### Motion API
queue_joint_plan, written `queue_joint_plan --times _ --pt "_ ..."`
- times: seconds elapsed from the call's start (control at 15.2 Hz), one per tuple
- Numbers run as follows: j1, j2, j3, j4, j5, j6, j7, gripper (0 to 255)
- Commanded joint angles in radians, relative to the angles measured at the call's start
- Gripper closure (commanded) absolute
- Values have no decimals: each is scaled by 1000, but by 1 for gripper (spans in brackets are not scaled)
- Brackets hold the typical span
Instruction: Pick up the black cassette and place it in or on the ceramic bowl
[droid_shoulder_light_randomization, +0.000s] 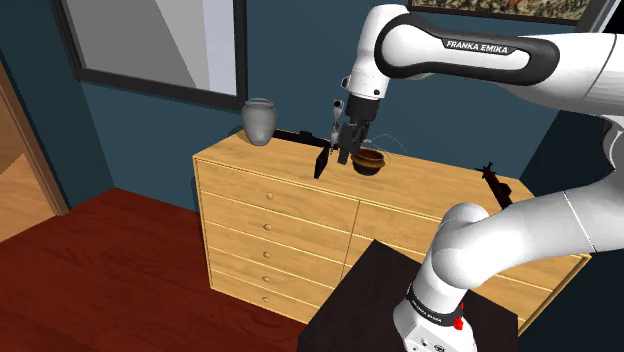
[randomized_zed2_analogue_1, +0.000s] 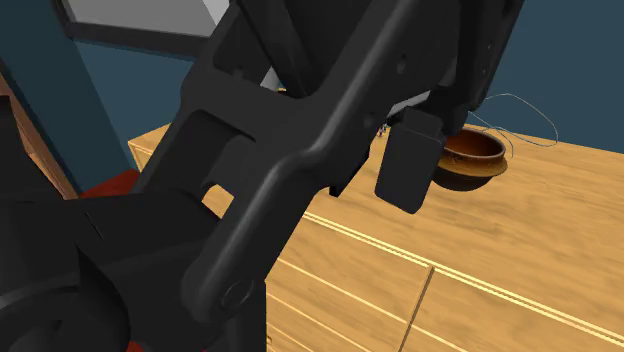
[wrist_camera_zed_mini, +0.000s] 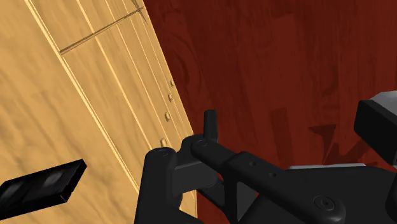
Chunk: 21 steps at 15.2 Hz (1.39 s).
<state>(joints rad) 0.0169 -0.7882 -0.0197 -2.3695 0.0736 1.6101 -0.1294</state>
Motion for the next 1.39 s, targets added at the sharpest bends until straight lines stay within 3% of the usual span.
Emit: queue_joint_plan --times 0.0,0.66,1.32 --pt "0 0 0 0 0 0 0 0" --pt "-106 357 17 147 -10 211 238 0" --pt "-194 690 -17 368 -37 318 464 0"
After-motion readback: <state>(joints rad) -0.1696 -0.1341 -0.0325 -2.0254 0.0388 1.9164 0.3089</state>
